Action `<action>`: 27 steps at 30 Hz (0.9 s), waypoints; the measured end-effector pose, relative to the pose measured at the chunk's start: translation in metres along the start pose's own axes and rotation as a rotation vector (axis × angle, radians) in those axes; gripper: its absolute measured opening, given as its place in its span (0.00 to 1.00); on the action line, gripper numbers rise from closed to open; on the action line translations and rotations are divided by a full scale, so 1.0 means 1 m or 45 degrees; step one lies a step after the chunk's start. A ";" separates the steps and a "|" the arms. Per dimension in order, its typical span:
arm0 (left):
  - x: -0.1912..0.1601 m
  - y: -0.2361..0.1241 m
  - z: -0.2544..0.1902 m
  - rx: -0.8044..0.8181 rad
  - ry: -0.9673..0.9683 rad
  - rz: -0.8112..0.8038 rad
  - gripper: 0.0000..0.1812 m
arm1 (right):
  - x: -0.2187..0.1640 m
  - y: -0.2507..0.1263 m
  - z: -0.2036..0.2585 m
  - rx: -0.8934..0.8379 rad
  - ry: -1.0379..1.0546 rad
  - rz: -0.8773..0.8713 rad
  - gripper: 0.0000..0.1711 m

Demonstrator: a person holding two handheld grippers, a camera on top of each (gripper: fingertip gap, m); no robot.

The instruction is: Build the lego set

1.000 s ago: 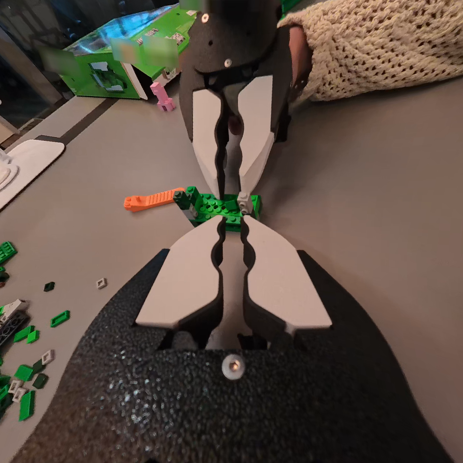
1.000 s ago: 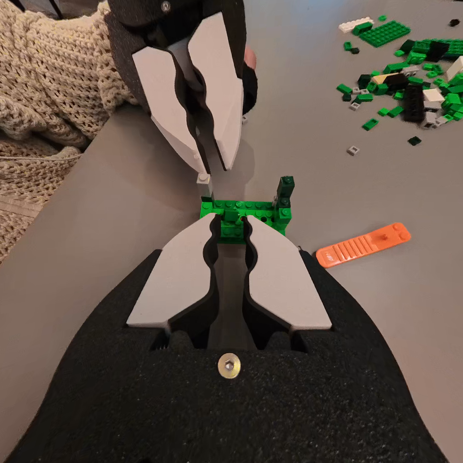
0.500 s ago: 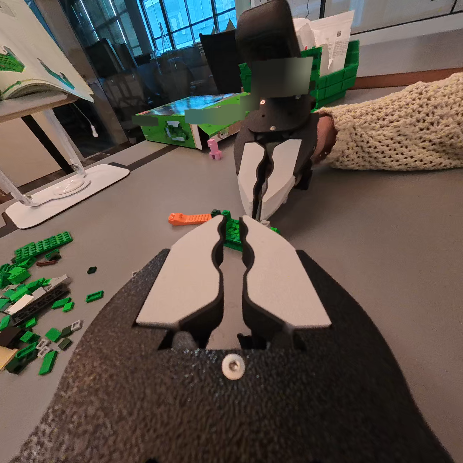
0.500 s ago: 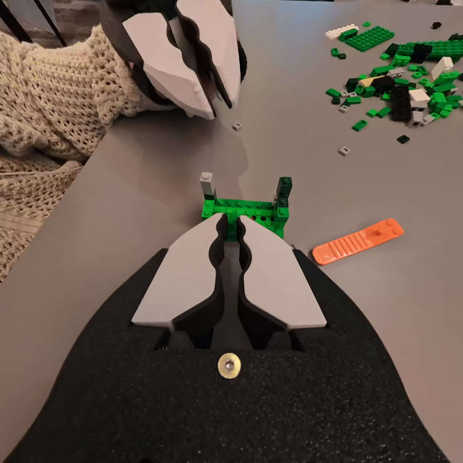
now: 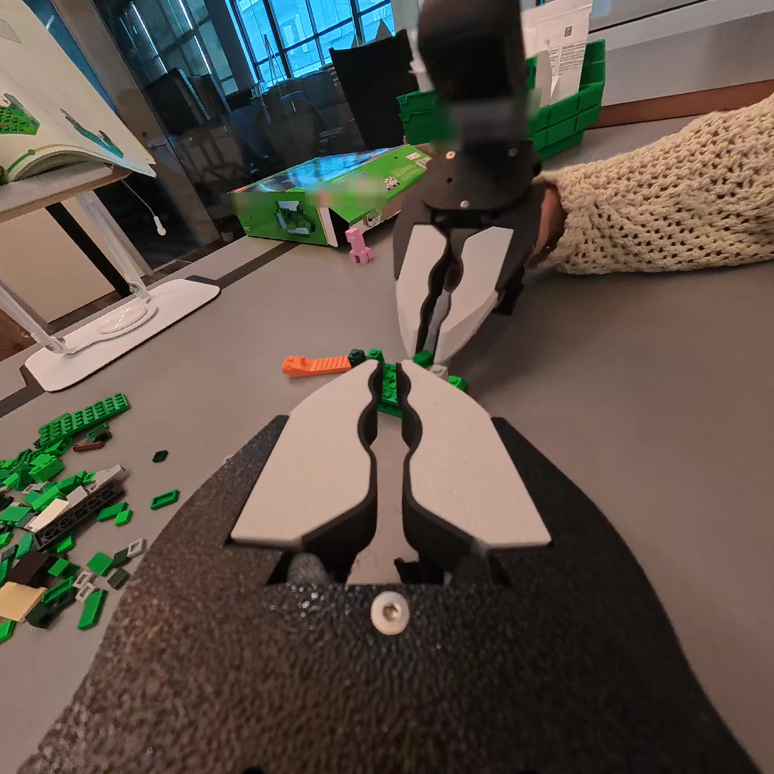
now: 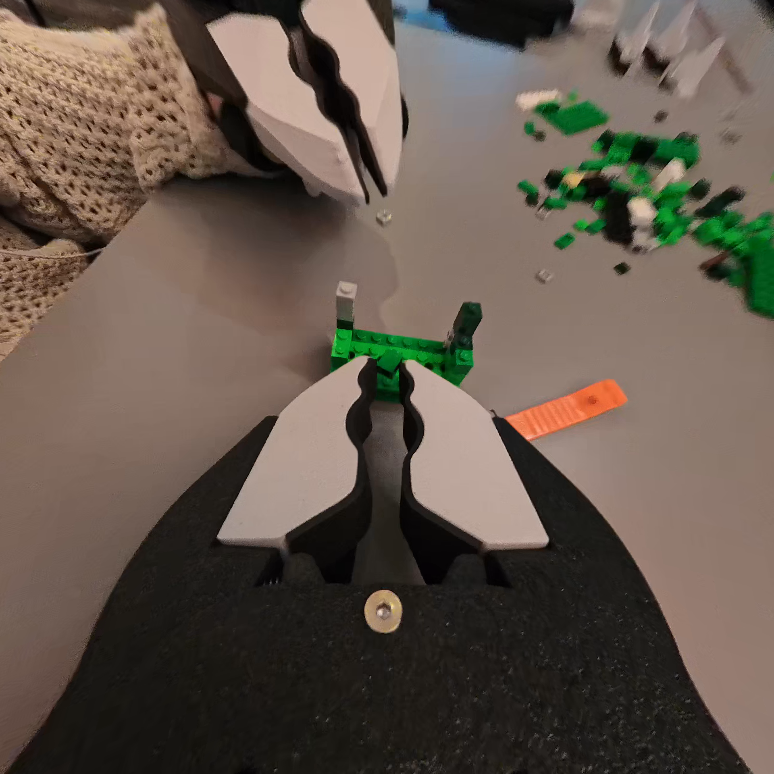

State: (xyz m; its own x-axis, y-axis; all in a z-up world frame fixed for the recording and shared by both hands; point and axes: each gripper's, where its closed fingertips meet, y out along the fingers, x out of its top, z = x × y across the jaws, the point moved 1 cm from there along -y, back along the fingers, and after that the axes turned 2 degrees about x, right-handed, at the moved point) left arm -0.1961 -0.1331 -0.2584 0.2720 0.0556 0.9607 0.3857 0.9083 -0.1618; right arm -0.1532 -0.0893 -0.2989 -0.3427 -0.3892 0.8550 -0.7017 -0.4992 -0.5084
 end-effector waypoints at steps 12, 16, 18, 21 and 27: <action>0.009 -0.008 -0.006 0.134 0.181 -0.073 0.04 | -0.034 -0.030 0.040 0.139 -0.011 0.229 0.05; 0.006 -0.006 -0.009 0.127 0.206 -0.050 0.04 | -0.037 -0.040 0.034 0.077 0.027 0.296 0.11; 0.006 -0.006 -0.010 0.127 0.209 -0.051 0.04 | -0.029 -0.048 0.035 0.071 0.152 0.334 0.13; 0.005 -0.005 -0.010 0.118 0.192 -0.048 0.04 | -0.028 -0.057 0.033 -0.058 0.277 0.538 0.12; 0.003 -0.004 -0.010 0.118 0.206 -0.028 0.04 | -0.009 -0.041 0.012 -0.043 0.990 0.404 0.12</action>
State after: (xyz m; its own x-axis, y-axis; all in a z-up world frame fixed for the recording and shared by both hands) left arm -0.1875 -0.1407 -0.2571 0.4054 -0.0250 0.9138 0.3119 0.9434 -0.1126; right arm -0.1139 -0.0743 -0.2873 -0.8509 0.1435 0.5053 -0.5138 -0.4275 -0.7438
